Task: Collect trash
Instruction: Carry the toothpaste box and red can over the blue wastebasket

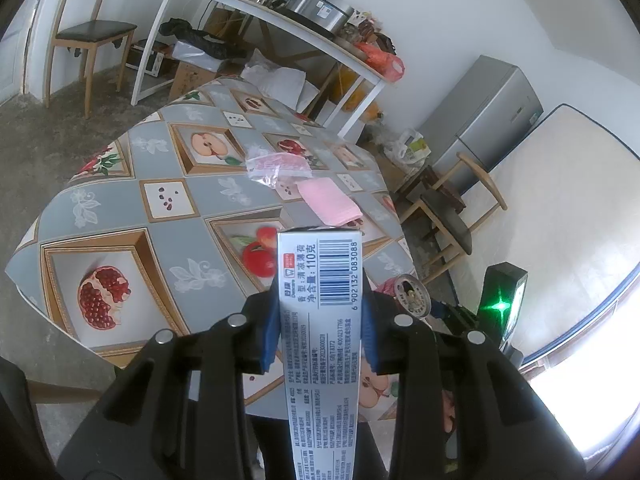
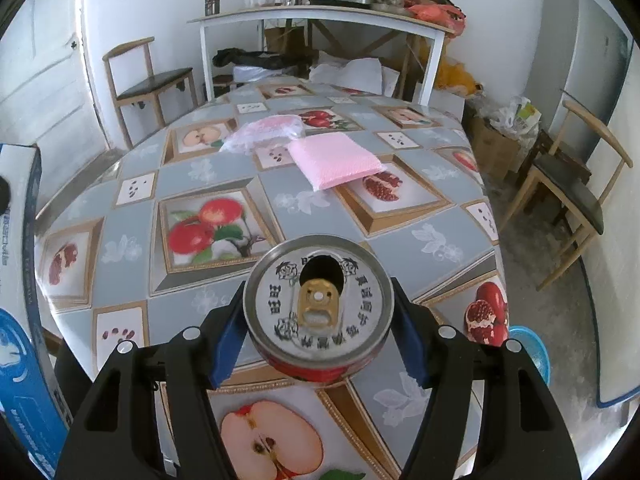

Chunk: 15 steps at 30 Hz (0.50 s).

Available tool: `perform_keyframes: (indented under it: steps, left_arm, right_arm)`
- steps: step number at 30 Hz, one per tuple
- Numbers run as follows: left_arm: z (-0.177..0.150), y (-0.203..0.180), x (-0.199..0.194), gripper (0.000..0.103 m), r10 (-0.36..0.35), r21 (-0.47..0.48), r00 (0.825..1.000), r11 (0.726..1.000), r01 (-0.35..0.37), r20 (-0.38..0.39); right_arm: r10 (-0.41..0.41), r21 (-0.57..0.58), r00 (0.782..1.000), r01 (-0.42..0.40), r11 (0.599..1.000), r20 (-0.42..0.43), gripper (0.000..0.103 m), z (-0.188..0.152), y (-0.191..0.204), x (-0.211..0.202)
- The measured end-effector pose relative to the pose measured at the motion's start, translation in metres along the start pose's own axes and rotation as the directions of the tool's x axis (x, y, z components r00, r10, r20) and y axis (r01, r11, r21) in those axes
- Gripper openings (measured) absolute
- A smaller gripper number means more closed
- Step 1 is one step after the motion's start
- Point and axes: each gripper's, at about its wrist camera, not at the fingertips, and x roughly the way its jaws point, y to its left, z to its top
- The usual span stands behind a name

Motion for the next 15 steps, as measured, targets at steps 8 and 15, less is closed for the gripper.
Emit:
perform_keyframes:
  steps: [8,15]
  left_arm:
    - [-0.001,0.001,0.004,0.031,-0.001,-0.016,1.0,1.0,0.001,-0.008]
    - [-0.002,0.0,0.005,0.031,-0.001,-0.012,1.0,1.0,0.001,-0.009]
  right_arm:
    - [-0.001,0.005,1.0,0.001,1.0,-0.005,0.064,-0.008,-0.001,-0.007]
    - [0.046,0.066,0.999,-0.046,0.997,-0.001,0.064,-0.014,-0.016,-0.012]
